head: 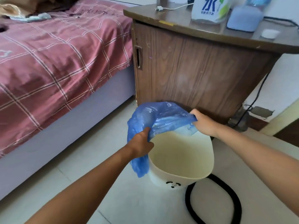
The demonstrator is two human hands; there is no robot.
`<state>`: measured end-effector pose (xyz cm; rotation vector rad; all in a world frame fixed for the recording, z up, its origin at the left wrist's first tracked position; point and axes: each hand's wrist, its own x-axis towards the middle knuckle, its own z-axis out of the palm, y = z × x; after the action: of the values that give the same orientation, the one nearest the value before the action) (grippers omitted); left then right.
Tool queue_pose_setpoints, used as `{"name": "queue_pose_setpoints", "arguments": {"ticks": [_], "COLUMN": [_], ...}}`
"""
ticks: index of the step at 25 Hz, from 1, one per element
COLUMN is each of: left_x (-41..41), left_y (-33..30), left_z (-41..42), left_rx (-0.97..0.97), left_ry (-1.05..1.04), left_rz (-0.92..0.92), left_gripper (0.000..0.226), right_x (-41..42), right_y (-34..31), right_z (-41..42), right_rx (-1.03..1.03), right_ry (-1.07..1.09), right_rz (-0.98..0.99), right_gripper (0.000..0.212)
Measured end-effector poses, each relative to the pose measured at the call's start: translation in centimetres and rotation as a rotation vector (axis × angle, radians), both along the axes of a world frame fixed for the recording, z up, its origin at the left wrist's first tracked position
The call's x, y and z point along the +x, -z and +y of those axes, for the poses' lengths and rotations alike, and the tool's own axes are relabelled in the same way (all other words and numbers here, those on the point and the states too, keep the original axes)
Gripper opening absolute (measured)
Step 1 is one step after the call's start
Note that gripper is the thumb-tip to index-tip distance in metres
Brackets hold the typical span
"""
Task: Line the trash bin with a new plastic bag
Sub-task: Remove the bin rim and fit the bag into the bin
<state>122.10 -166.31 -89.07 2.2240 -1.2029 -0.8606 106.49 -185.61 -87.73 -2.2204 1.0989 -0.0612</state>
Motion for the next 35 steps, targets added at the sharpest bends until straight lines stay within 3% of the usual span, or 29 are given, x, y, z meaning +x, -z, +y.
{"name": "queue_pose_setpoints", "arguments": {"ticks": [4, 8, 12, 15, 20, 23, 26, 30, 35], "left_x": [2.2, 4.6, 6.3, 6.7, 8.5, 7.5, 6.1, 6.4, 5.4], "left_y": [-0.2, -0.4, -1.1, -2.2, -2.7, -1.3, -0.5, 0.3, 0.3], "left_z": [7.7, 13.7, 17.2, 19.3, 21.7, 21.0, 20.8, 20.1, 19.9], "left_rx": [0.001, -0.079, -0.183, -0.158, -0.048, -0.109, -0.190, -0.155, -0.038], "left_ry": [-0.084, -0.291, -0.544, -0.590, -0.539, -0.486, -0.346, -0.148, -0.032], "left_rz": [0.067, 0.139, 0.181, 0.176, 0.149, 0.343, 0.502, 0.409, 0.450], "left_gripper": [0.035, 0.022, 0.013, 0.010, 0.032, 0.037, 0.021, 0.016, 0.028], "right_x": [3.8, 7.3, 10.9, 12.8, 12.8, 11.0, 8.8, 4.8, 0.0], "right_y": [0.4, 0.8, 0.5, -0.2, -0.8, -0.1, 1.7, 1.6, 1.1], "right_z": [5.5, 10.5, 13.0, 14.3, 16.3, 17.1, 17.7, 19.4, 22.7], "right_rx": [0.065, 0.086, 0.150, 0.194, 0.312, 0.334, 0.224, 0.173, 0.349], "right_ry": [-0.135, -0.180, -0.283, -0.364, -0.320, -0.206, -0.031, 0.079, 0.235], "right_rz": [-0.049, -0.126, -0.043, 0.009, 0.050, -0.011, -0.098, -0.066, 0.012], "right_gripper": [0.014, 0.017, 0.009, 0.010, 0.018, 0.024, 0.024, 0.008, 0.016]}}
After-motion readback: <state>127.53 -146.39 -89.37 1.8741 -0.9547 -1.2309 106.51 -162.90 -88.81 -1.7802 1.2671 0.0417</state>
